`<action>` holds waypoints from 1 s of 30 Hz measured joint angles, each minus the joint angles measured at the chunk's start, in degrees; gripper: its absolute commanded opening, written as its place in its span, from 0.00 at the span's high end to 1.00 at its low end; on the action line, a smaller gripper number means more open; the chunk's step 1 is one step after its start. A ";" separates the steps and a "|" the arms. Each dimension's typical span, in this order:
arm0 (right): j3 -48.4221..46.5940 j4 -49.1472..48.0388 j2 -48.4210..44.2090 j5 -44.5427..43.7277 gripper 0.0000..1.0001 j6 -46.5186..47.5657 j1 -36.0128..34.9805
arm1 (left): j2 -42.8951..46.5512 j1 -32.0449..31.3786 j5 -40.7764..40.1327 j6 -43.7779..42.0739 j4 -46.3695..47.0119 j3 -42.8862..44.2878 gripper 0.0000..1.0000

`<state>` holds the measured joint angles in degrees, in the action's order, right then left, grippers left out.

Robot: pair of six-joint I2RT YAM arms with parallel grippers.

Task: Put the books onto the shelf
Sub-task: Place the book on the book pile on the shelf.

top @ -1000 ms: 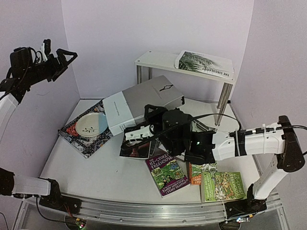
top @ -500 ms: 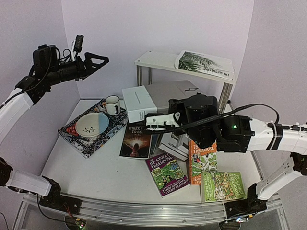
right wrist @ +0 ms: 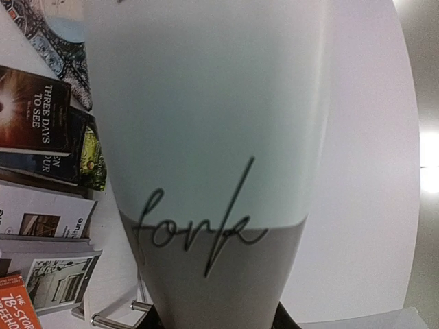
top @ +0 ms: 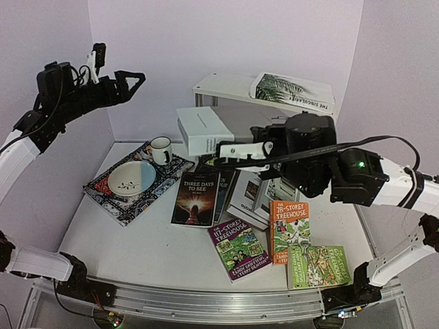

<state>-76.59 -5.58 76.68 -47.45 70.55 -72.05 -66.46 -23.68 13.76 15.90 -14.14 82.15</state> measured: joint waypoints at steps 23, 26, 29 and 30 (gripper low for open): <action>-34.02 -2.08 18.85 -1.22 0.79 15.23 16.32 | 4.55 0.00 -10.51 -1.01 1.17 -2.80 0.00; -36.83 -2.09 22.78 -1.83 0.80 16.56 21.82 | 4.26 0.00 -10.51 -0.98 1.15 -2.80 0.00; -40.48 -1.92 26.70 -2.42 0.79 17.54 26.86 | 4.23 0.00 -10.53 -0.98 1.17 -2.80 0.00; -41.64 -2.05 27.85 -2.63 0.79 17.75 28.11 | 4.25 -0.01 -10.53 -0.98 1.17 -2.80 0.00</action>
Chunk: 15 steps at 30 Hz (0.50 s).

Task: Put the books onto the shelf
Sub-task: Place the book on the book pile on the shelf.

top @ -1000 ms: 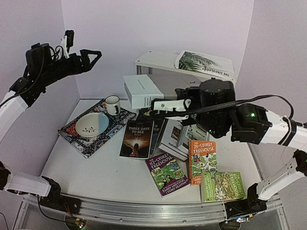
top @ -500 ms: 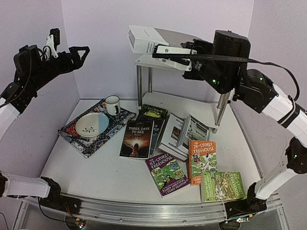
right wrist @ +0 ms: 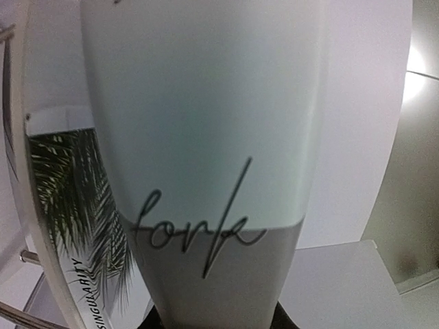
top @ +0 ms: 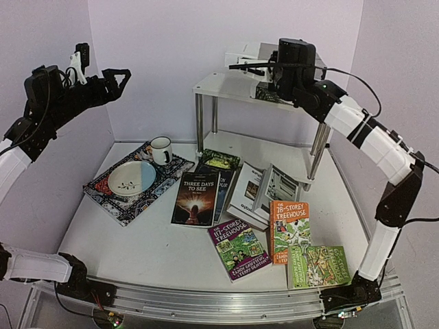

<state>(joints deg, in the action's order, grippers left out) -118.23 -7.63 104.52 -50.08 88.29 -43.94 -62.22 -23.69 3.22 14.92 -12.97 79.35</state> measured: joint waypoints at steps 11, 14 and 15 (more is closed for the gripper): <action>-5.34 -1.14 6.65 -0.18 0.75 0.68 11.14 | 0.00 0.01 -0.25 0.00 0.00 -0.02 0.00; -4.31 -1.33 6.83 0.15 0.75 0.09 12.43 | 0.00 0.01 -0.39 -0.08 -0.02 -0.02 0.00; -3.90 -1.43 6.83 0.24 0.75 -0.17 12.61 | 0.00 0.01 -0.39 -0.11 -0.02 -0.02 0.00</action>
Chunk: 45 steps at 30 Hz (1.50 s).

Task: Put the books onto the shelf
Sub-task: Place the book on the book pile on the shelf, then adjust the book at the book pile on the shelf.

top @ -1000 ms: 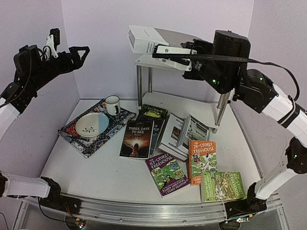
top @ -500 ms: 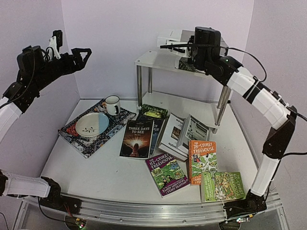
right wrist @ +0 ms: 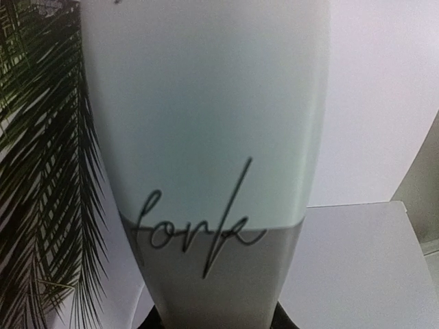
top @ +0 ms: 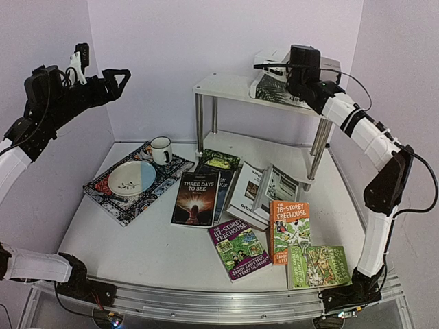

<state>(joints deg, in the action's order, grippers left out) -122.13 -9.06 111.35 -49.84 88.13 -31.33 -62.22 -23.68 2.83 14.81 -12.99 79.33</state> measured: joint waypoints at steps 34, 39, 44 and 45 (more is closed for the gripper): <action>14.23 -1.64 -6.08 8.96 0.71 -7.90 2.12 | -1.07 0.00 0.06 0.66 -0.02 0.00 0.00; 14.73 -1.84 -6.14 9.14 0.66 -7.75 2.18 | -1.07 0.00 0.04 0.68 0.00 0.00 0.00; 15.19 -1.91 -6.43 9.54 0.61 -7.81 2.18 | -1.07 0.00 0.04 0.96 -0.01 0.00 0.00; 15.42 -1.94 -6.63 9.69 0.54 -7.84 2.18 | -1.07 0.00 0.04 1.13 -0.02 0.00 0.00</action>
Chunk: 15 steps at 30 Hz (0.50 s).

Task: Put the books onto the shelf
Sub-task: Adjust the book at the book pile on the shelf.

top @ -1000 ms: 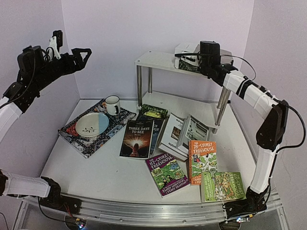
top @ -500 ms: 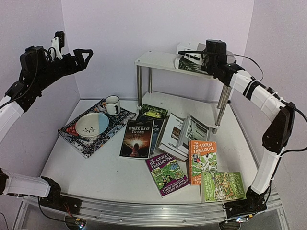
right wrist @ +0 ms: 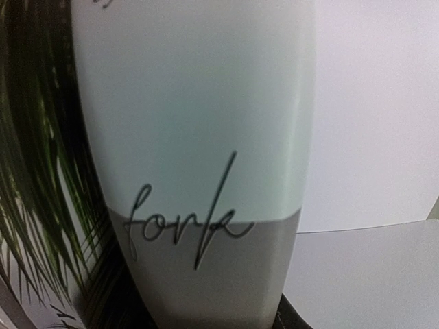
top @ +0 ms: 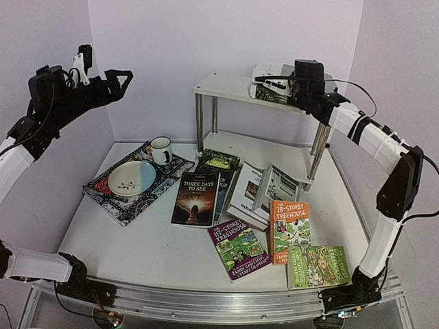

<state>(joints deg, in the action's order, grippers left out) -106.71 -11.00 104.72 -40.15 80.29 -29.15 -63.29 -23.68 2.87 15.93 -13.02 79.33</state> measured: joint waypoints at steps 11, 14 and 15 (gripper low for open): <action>1.15 0.23 -1.50 0.34 0.35 -0.87 0.00 | -0.17 0.00 0.02 0.54 0.00 0.00 0.00; 1.15 0.12 -1.79 0.39 0.29 -1.02 -0.02 | -0.17 0.00 0.02 0.54 0.01 0.00 0.00; 1.15 0.11 -1.96 0.45 0.29 -1.09 -0.02 | -0.17 0.00 0.02 0.54 0.00 0.00 0.00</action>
<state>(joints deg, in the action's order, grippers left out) -105.56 -10.89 102.76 -39.70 79.20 -29.17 -63.46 -23.68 2.90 16.47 -13.02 79.33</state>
